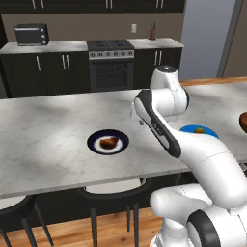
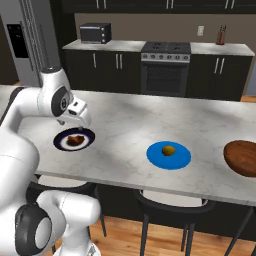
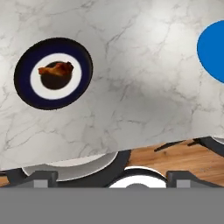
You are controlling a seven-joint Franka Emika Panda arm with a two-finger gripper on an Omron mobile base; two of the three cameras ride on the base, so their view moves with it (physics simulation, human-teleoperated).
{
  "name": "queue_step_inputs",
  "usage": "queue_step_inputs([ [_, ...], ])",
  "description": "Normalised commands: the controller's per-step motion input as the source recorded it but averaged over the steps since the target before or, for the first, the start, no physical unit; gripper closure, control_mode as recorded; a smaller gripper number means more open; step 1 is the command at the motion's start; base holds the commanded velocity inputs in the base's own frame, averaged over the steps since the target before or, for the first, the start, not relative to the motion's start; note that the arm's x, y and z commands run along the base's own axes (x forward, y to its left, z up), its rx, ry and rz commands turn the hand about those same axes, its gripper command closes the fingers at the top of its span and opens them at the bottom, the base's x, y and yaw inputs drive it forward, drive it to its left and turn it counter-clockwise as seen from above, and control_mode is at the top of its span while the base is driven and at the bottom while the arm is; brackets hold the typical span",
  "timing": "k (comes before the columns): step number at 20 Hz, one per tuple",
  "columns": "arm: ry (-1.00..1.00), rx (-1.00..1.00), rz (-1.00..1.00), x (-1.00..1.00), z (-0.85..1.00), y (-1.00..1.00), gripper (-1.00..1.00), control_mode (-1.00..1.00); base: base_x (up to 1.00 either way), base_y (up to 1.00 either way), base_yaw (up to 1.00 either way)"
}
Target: Pick the chicken drumstick and lemon from their plates and place them in the bowl. Then put the bowl in the fridge.
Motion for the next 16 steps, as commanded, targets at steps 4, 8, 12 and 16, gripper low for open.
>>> queue_step_inputs([
  [4,0.14,0.17,-0.43,0.27,-0.32,0.39,-1.0,-1.0,0.0,0.0,0.0],
  [8,0.17,0.17,-0.41,0.32,-0.31,0.41,-1.0,-1.0,0.0,0.0,0.0],
  [12,0.12,0.1,-0.41,0.37,-0.28,0.41,-1.0,-1.0,0.0,0.0,0.0],
  [16,0.12,0.03,-0.36,0.43,-0.24,0.31,-1.0,-1.0,0.0,0.0,0.0],
])
